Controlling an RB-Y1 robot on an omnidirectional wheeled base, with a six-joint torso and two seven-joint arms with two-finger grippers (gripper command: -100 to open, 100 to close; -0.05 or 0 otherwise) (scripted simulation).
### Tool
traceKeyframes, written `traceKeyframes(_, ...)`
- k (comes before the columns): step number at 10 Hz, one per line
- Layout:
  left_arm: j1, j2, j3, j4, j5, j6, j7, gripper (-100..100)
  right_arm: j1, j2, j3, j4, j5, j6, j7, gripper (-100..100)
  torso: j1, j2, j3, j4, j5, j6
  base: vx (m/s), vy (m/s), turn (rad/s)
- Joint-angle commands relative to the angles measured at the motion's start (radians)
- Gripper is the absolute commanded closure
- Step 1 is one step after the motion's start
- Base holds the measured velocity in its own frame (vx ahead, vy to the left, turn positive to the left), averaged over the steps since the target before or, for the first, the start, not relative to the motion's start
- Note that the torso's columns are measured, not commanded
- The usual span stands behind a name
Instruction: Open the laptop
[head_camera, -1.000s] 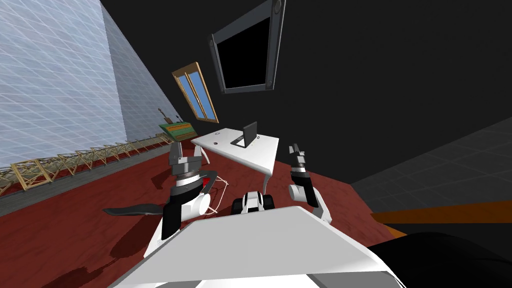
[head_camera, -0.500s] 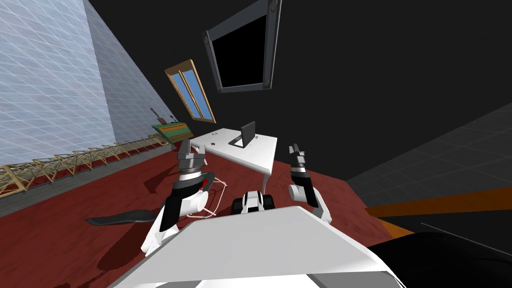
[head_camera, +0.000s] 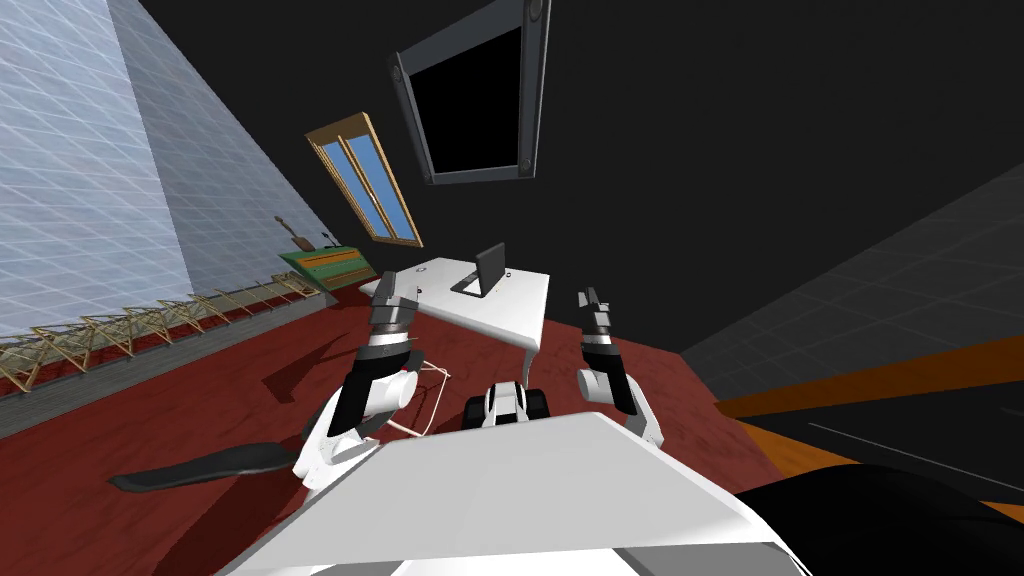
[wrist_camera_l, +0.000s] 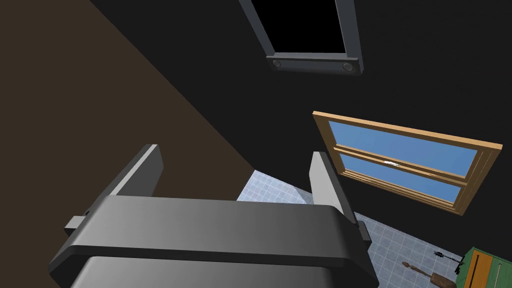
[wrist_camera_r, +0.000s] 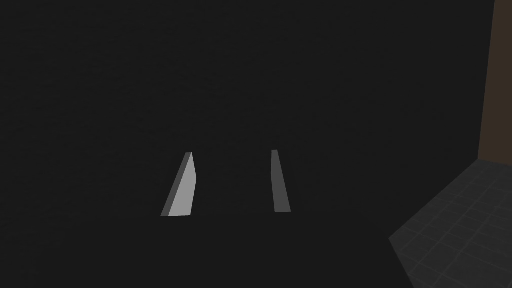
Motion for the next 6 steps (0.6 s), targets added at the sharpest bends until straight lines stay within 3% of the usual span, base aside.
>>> traceKeyframes(1,-0.029,0.006,0.012,0.004,-0.01,0.064,0.014,-100,0.0,0.0,0.0,0.0,0.0,0.0,0.0,0,0.0,0.0,0.0,0.0,0.0,0.0,0.012,0.002,-0.081)
traceKeyframes(6,-0.097,0.009,0.03,0.02,-0.035,0.175,0.035,-100,0.0,0.0,0.0,0.0,0.0,0.0,0.0,0,0.0,0.0,0.0,0.0,0.0,0.0,0.016,0.004,-0.083)
